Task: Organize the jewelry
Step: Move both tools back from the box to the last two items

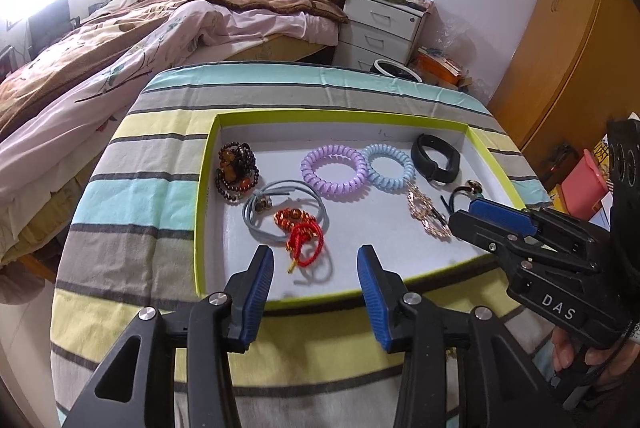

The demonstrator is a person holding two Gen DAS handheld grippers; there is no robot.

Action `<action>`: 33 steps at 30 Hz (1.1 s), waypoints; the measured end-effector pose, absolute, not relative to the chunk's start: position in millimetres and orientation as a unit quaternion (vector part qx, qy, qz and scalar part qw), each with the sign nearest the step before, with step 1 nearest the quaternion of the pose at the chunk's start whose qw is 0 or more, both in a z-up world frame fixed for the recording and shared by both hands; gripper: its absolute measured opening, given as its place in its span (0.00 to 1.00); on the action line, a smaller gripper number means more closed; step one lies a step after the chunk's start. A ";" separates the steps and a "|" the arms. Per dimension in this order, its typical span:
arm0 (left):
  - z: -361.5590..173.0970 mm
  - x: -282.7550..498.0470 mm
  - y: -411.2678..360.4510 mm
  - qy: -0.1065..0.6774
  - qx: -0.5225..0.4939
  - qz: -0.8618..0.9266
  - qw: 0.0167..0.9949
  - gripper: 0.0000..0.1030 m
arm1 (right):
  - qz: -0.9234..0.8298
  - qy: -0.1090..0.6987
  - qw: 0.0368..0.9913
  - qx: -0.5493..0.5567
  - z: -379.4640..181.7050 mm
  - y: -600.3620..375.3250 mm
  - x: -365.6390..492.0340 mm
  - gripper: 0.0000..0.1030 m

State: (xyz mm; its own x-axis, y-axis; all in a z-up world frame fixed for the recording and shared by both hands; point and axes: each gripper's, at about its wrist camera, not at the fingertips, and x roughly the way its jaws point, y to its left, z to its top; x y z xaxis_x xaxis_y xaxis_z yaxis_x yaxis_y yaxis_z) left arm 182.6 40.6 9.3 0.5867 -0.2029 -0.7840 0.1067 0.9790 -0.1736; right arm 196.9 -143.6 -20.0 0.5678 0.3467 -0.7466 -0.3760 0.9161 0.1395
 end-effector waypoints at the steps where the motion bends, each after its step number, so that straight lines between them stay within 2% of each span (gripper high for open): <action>1: 11.3 178.2 40.5 0.442 -0.053 -0.088 0.891 0.44 | 0.203 0.417 0.886 -0.015 -19.1 -145.2 193.9 0.31; 14: 26.2 132.0 37.6 0.422 -0.062 -0.088 0.900 0.47 | 0.202 0.396 0.896 0.019 -8.4 -166.9 149.4 0.31; 33: 16.1 75.2 41.7 0.429 -0.079 -0.092 0.895 0.47 | 0.231 0.423 0.876 0.000 -34.1 -161.2 111.2 0.31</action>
